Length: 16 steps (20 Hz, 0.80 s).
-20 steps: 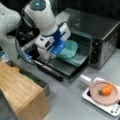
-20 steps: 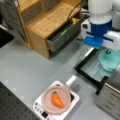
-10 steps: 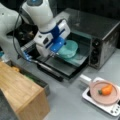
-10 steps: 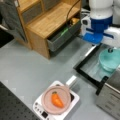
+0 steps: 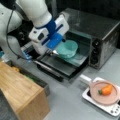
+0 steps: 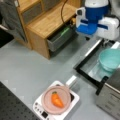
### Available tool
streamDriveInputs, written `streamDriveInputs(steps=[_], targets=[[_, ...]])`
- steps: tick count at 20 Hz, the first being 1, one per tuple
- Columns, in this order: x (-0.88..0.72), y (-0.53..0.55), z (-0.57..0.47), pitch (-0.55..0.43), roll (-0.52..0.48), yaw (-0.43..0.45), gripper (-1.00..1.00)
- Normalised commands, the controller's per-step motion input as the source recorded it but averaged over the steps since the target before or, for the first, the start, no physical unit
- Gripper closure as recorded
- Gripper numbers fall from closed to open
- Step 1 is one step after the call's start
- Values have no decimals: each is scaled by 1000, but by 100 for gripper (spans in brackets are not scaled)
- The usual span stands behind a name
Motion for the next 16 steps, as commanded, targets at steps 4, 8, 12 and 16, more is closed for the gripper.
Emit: streamDriveInputs(steps=[4, 8, 12, 16], targets=[[956, -315, 394, 327, -184, 227, -100], [1000, -193, 346, 350, -151, 250, -100], [885, -110, 294, 334, -129, 202, -100], [652, -45, 233, 297, -146, 77, -100]])
